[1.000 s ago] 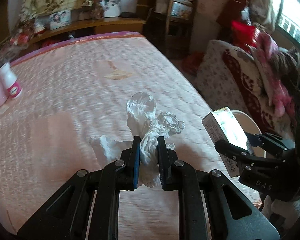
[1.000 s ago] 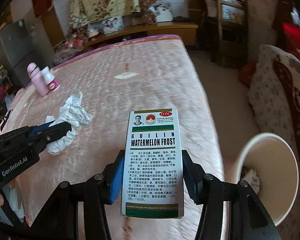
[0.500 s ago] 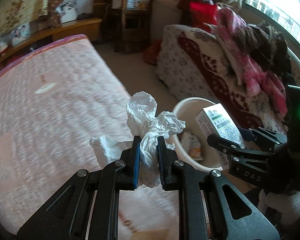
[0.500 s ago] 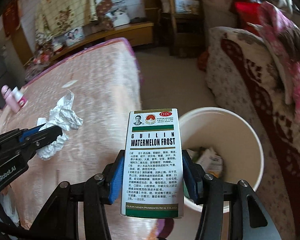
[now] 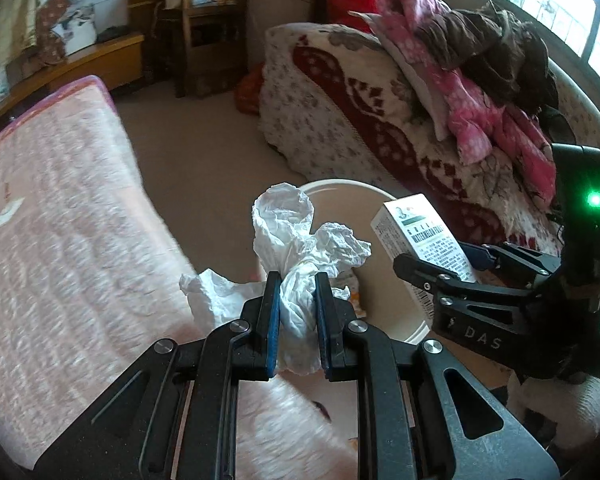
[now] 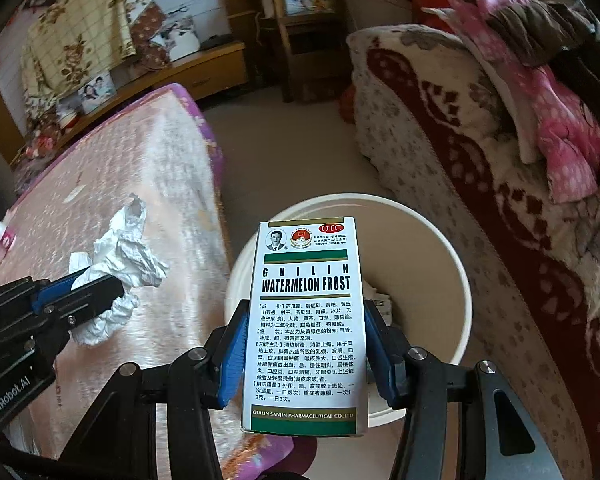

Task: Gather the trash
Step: 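Open both tools to drop the tissue and box into the bucket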

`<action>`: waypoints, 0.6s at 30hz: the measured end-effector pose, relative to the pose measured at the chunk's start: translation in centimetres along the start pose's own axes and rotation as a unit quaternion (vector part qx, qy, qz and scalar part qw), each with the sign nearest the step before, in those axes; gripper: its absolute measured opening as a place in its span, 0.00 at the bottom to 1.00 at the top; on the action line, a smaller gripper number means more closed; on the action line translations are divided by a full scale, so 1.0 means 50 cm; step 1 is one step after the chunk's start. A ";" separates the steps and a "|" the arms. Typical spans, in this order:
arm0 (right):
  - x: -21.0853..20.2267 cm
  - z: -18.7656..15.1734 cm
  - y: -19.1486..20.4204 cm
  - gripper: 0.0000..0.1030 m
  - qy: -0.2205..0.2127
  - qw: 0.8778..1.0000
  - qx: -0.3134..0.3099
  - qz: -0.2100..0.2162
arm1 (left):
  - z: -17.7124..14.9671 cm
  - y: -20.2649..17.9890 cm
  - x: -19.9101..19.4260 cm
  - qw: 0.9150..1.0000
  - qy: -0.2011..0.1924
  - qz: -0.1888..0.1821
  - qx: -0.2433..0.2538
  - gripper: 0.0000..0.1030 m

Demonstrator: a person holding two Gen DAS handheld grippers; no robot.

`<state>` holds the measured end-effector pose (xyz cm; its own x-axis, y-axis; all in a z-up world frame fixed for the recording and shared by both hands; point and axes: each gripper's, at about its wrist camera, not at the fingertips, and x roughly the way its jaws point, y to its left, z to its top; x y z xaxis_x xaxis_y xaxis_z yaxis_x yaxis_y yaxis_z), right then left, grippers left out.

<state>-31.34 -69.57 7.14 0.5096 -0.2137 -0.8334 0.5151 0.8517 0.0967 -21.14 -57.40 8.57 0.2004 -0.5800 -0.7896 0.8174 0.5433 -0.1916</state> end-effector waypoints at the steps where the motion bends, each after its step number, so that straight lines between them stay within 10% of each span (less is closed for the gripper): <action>1: 0.003 0.001 -0.011 0.50 0.000 1.000 0.003 -0.003 | 0.004 -0.006 0.008 1.000 0.003 -0.004 0.001 0.13; 10: 0.020 0.009 -0.086 0.50 0.005 0.998 0.054 -0.020 | 0.024 -0.038 0.065 0.998 0.020 -0.055 -0.012 0.16; 14: 0.016 0.005 -0.111 0.53 -0.002 0.997 0.074 -0.023 | 0.028 -0.034 0.076 0.997 0.014 -0.077 -0.022 0.49; 18: 0.004 0.001 -0.127 0.61 -0.008 0.996 0.087 -0.023 | 0.028 -0.027 0.069 0.997 0.005 -0.072 -0.024 0.53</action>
<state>-34.49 -75.05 6.40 0.4922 -0.2595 -0.8309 0.6490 0.7455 0.1516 -20.79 -60.98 6.90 0.0770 -0.6491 -0.7568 0.8109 0.4824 -0.3312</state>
